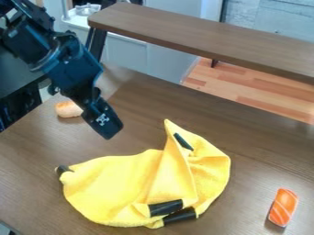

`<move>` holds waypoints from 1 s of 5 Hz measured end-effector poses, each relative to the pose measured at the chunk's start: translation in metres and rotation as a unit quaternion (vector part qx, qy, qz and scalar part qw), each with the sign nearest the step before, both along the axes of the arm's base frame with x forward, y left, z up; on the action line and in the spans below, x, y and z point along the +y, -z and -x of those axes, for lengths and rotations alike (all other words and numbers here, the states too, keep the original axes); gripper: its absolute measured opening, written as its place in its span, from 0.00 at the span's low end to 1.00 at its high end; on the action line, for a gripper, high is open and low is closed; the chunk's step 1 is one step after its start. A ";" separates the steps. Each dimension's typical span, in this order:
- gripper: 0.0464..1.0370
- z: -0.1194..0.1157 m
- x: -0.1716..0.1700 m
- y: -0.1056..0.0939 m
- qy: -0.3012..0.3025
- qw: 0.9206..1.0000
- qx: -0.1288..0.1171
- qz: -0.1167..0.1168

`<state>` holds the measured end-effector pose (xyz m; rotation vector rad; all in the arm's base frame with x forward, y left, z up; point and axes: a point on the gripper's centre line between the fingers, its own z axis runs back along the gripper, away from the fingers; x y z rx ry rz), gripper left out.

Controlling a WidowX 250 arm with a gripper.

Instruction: Unfold the cloth from top left to bottom right

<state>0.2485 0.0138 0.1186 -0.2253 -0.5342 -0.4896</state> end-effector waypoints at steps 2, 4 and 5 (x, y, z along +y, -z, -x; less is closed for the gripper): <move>0.96 0.005 -0.015 0.016 0.013 1.000 0.010 -0.011; 0.96 0.014 -0.042 0.042 0.019 0.997 -0.017 -0.071; 0.96 0.014 -0.057 0.055 0.016 0.994 -0.035 -0.106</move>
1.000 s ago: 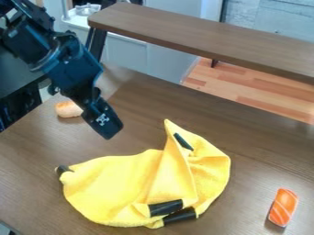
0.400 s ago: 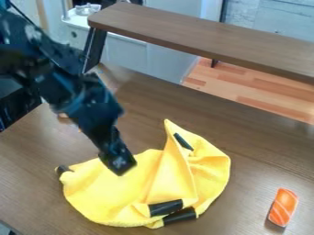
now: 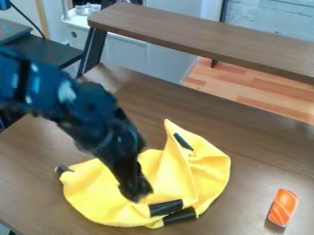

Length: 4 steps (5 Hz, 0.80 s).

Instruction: Unfold the cloth from top left to bottom right

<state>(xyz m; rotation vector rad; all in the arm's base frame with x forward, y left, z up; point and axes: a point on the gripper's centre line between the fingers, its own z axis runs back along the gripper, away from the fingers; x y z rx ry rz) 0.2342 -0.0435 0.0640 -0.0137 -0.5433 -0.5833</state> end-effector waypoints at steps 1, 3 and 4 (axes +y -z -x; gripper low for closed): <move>0.96 -0.004 -0.014 0.019 -0.005 0.999 -0.012 -0.033; 0.96 -0.017 -0.019 0.044 -0.020 0.998 -0.012 -0.066; 0.96 -0.023 -0.023 0.058 -0.021 0.997 -0.009 -0.080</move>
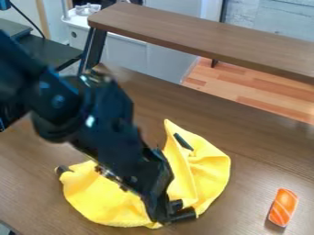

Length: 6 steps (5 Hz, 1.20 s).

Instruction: Unfold the cloth from top left to bottom right

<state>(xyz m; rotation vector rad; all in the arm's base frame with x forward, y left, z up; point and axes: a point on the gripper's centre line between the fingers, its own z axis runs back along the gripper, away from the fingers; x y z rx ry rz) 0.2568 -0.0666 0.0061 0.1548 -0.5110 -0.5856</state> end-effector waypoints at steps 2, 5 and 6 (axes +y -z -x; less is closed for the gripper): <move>0.74 -0.006 -0.005 0.017 -0.002 1.000 0.006 -0.018; 0.04 -0.011 0.010 0.005 -0.022 1.000 0.014 0.010; 0.00 -0.022 0.026 -0.009 -0.046 0.998 0.011 0.028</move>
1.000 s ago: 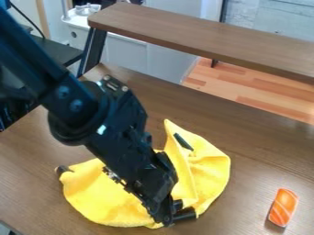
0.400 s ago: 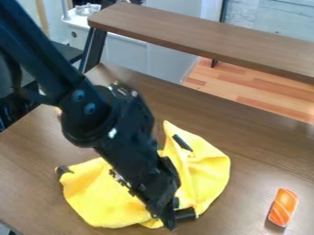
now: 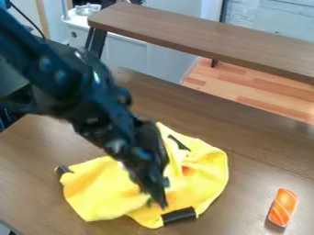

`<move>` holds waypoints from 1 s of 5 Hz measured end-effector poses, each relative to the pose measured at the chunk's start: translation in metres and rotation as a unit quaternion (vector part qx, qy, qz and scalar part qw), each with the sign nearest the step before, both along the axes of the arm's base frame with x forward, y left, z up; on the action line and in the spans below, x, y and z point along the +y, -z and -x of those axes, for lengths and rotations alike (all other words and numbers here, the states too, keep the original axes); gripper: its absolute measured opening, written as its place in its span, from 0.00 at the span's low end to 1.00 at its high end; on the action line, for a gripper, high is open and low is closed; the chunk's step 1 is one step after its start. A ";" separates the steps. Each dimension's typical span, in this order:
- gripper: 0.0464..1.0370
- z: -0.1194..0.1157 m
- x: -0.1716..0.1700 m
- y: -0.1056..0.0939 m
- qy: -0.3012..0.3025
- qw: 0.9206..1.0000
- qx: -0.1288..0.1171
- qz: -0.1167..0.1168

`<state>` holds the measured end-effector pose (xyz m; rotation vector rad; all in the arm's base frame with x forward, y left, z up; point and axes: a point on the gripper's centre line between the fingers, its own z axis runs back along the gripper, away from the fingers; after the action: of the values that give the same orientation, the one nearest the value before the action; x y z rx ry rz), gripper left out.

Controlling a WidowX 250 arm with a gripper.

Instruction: Unfold the cloth from top left to bottom right

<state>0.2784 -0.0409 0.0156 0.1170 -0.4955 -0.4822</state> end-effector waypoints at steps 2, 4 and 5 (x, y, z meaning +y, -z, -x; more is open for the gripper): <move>0.00 -0.038 0.037 -0.026 -0.067 0.998 0.012 0.006; 0.00 -0.066 0.077 -0.037 -0.137 0.990 0.040 0.003; 0.00 -0.078 0.099 -0.048 -0.171 0.985 0.031 0.000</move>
<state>0.3560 0.0581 0.0637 0.1838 -0.4044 -0.1480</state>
